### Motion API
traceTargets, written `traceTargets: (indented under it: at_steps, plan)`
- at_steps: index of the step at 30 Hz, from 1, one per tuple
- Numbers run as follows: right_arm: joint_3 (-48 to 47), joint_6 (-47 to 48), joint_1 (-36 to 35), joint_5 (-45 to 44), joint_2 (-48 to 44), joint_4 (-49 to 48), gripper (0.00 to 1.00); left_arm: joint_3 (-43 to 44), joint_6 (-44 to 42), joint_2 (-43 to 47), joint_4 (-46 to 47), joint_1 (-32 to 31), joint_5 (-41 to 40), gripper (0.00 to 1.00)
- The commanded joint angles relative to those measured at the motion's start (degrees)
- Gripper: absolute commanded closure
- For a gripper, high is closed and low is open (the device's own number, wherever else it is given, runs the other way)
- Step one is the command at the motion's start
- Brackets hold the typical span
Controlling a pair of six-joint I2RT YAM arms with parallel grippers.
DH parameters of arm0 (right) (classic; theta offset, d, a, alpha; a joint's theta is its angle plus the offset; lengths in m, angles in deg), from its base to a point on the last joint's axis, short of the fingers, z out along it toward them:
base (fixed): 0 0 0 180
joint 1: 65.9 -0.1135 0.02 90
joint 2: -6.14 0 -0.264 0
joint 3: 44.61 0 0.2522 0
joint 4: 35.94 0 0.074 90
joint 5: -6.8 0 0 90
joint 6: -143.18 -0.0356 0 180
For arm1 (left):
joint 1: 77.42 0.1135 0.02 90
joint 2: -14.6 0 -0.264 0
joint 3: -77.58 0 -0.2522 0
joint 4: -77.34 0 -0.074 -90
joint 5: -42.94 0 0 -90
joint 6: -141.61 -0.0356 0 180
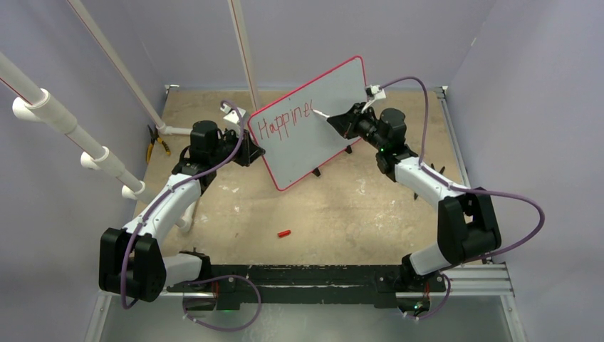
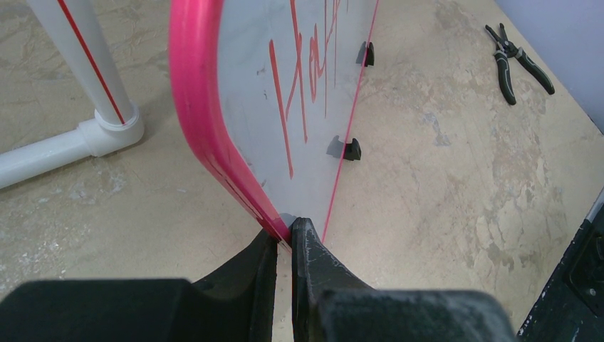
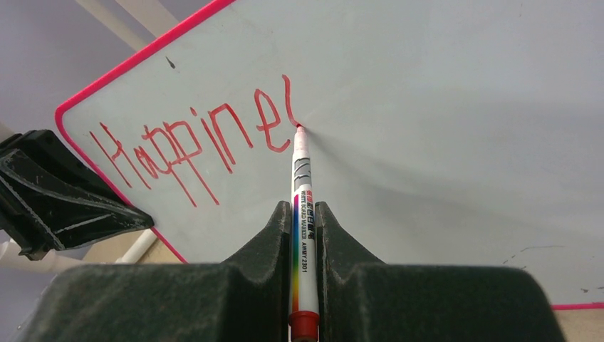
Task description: Write a sentence on the whiteboard
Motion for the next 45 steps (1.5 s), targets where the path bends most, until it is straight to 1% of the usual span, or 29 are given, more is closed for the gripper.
traceTargets:
  at_steps: [1,10,19,24,28,31,35,45]
  plan:
    - [1.34,0.37,-0.09,-3.72,-1.52,1.69,1.00,0.76,-2.09,-0.61,1.33,-1.33,0.70,1.00]
    - [1.59,2.40,-0.08,-5.02,-2.05,2.43,1.00,0.86,-2.07,-0.35,1.32,-1.48,0.70,1.00]
    - [4.93,2.98,-0.61,-1.58,-3.94,2.18,1.00,0.76,-2.03,-0.26,1.32,-1.54,0.63,1.00]
    - [5.31,3.27,-0.88,0.52,-5.78,1.40,1.00,0.70,-1.97,-0.25,1.32,-1.66,0.60,1.00]
    - [3.88,2.41,-0.81,1.04,-7.95,2.19,1.00,0.62,-2.11,-0.03,1.32,-1.73,0.42,1.00]
    - [2.03,1.05,-0.66,-2.08,-8.85,2.84,1.00,0.63,-2.14,0.01,1.32,-1.75,0.41,1.00]
    - [-1.18,0.46,-0.23,-4.84,-7.40,3.34,1.00,0.64,-2.15,0.01,1.37,-1.75,0.41,1.00]
    - [-4.70,-0.68,0.37,-4.98,-3.55,0.17,1.00,0.72,-2.22,-0.49,1.32,-1.79,0.29,1.00]
